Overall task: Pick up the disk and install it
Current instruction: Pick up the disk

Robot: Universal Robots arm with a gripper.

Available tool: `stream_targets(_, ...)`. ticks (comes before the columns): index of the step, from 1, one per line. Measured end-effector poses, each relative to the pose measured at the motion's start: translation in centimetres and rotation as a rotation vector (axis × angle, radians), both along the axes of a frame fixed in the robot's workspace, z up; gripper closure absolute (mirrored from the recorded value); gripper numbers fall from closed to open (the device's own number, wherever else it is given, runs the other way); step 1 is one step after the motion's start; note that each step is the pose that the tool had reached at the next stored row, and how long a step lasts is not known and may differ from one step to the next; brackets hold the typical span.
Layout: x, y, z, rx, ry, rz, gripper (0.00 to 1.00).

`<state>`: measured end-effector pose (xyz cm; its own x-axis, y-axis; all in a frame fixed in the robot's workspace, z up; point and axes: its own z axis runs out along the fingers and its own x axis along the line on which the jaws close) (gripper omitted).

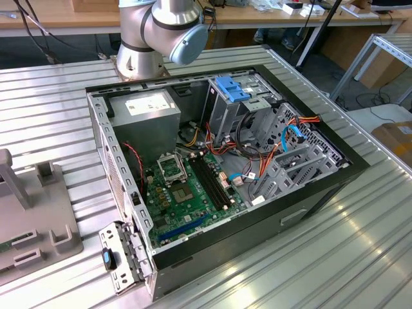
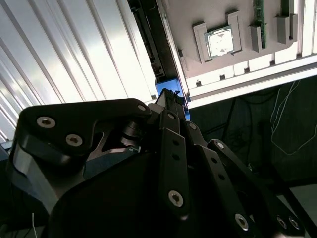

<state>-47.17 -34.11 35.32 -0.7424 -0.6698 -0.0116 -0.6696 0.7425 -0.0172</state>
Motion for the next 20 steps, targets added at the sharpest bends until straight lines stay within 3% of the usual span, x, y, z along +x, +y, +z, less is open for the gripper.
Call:
stream_targets(7,0.00,0.01,-0.01,0.0000,0.0000,0.078,0.89)
stream_targets(11,0.00,0.01,-0.01,0.0000,0.0001,0.167,0.89)
stream_targets(20,0.00,0.01,-0.01,0.0000,0.0000,0.179,0.89)
